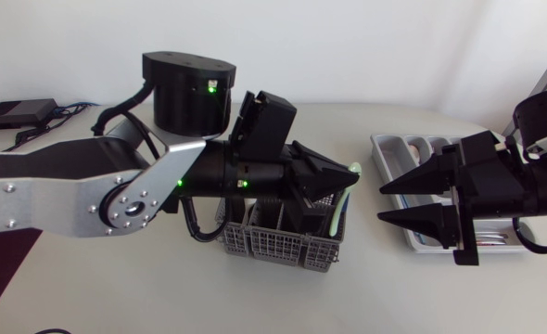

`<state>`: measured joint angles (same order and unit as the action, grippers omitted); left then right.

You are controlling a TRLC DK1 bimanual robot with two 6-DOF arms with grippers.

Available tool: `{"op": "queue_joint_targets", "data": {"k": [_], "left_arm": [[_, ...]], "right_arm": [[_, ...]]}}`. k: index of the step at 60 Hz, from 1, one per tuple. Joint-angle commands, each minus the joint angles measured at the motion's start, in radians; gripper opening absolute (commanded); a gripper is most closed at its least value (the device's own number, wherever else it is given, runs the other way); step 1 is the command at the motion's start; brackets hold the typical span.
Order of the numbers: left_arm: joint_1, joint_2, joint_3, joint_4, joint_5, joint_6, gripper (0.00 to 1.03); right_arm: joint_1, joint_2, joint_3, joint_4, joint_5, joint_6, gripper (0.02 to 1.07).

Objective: Sort the cutlery from the basket into the organizer compartments.

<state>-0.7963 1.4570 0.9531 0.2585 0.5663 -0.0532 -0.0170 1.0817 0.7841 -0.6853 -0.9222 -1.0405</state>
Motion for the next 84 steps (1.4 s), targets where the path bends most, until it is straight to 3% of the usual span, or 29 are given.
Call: {"op": "queue_joint_targets", "data": {"k": [1,12,17,33,51,84], "left_arm": [[0.006,-0.012,0.038,-0.015,0.027,-0.03,0.07],[0.017,-0.012,0.052,-0.031,0.092,-0.062,0.07],[0.026,-0.012,0.058,-0.031,0.107,-0.077,0.07],[0.04,-0.001,0.069,-0.031,0.152,-0.105,0.07],[0.04,0.003,0.067,-0.033,0.178,-0.119,0.07],[0.046,0.006,0.064,-0.039,0.178,-0.117,0.07]], "right_arm": [[0.046,-0.008,0.026,-0.008,-0.017,0.073,0.62],[0.101,-0.008,0.05,-0.013,-0.073,0.129,0.61],[0.138,-0.008,0.053,-0.022,-0.089,0.131,0.47],[0.198,-0.008,0.047,-0.028,-0.107,0.149,0.3],[0.18,0.009,0.052,0.046,-0.107,0.208,0.31],[0.177,-0.019,0.055,0.072,-0.107,0.243,0.35]]}}
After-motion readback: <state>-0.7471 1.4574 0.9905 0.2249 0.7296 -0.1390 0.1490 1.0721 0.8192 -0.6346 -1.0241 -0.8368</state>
